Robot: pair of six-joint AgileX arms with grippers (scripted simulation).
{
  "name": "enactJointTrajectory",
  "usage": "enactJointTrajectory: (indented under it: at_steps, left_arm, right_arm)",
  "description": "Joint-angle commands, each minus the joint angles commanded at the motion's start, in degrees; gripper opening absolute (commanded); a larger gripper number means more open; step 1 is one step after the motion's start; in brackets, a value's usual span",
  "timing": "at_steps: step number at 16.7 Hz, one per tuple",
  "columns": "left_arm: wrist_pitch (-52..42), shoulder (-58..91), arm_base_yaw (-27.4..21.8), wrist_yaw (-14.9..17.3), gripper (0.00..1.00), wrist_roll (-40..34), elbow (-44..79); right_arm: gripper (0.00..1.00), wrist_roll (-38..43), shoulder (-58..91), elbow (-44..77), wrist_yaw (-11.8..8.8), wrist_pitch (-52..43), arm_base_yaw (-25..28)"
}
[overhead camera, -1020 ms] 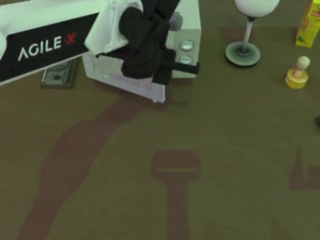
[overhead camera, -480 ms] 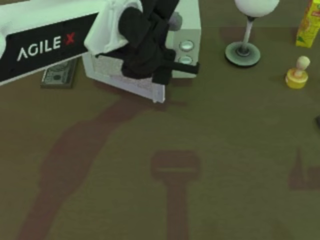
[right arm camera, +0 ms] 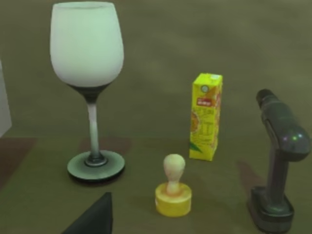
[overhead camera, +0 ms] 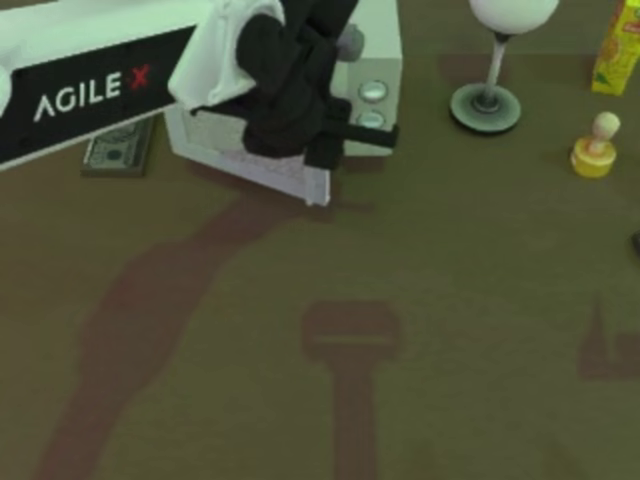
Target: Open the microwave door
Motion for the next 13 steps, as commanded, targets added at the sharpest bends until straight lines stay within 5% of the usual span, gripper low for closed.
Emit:
enactJointTrajectory:
  at_steps: [13]
  left_arm:
    - [2.8, -4.8, 1.5, 3.8, 0.0, 6.8, -6.8]
  right_arm:
    - [1.0, 0.0, 0.0, 0.0, 0.0, 0.0, 0.0]
